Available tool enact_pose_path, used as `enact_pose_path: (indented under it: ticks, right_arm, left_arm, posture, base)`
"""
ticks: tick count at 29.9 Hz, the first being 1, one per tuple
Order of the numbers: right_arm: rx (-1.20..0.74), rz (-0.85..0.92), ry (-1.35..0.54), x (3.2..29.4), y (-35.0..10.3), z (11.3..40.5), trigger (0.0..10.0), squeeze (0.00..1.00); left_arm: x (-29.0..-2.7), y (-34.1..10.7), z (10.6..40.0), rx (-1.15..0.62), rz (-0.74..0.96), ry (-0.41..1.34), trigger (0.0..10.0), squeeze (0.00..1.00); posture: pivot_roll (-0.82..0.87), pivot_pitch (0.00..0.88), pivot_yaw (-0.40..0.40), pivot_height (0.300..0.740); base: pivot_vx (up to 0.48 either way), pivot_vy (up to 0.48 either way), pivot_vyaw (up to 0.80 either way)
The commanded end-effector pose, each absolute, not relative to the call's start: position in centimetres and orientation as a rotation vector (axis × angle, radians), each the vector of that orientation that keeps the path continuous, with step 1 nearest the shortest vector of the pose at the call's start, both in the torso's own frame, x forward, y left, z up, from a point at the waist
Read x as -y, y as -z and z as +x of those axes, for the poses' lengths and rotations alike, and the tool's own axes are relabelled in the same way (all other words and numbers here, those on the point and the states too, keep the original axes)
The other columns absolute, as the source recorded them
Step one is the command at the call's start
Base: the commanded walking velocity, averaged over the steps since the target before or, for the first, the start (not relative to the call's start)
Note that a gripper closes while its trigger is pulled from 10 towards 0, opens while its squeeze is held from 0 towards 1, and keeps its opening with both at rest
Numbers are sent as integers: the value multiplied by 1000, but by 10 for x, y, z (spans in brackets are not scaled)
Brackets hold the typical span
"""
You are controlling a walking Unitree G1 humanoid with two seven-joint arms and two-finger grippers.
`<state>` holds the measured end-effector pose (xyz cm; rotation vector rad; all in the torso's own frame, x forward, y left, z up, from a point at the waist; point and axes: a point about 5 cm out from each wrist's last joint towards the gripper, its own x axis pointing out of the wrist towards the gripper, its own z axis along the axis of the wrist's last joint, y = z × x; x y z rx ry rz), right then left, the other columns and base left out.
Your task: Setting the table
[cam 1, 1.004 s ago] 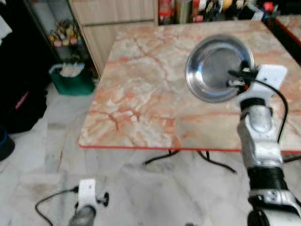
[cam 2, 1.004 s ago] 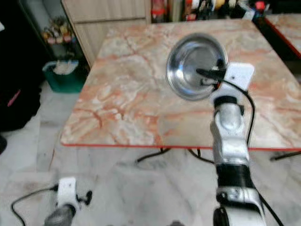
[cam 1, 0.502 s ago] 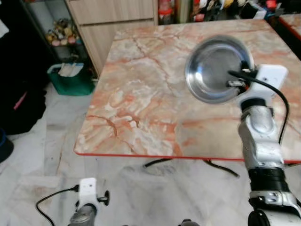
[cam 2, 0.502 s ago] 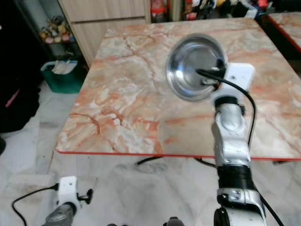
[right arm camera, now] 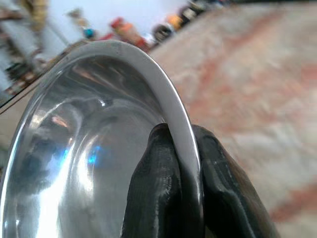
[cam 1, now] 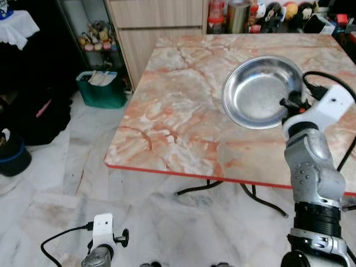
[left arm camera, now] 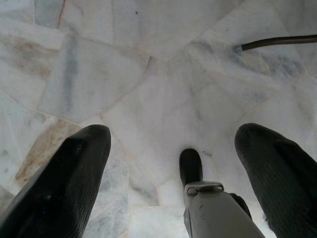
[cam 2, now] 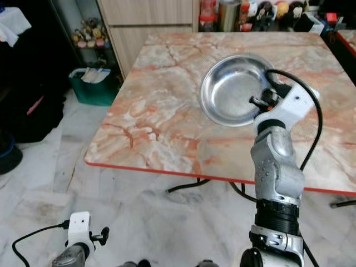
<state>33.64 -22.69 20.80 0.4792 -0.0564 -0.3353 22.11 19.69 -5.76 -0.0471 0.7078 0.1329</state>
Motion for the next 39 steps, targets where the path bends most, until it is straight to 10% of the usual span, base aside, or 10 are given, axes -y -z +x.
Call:
enact_pose_path:
  ticks: [1, 39]
  right_arm:
    - [83, 515, 338, 226, -219, 333, 10000, 0]
    - [-190, 678, 566, 208, -166, 301, 10000, 0]
  left_arm:
    - [-201, 62, 214, -742, -32, -129, 10000, 0]
    - [-202, 64, 210, -759, -14, -106, 10000, 0]
  posture:
    - [-99, 170, 71, 740]
    - [-95, 182, 69, 740]
  base:
    - [0, 0, 0]
    - [0, 0, 0]
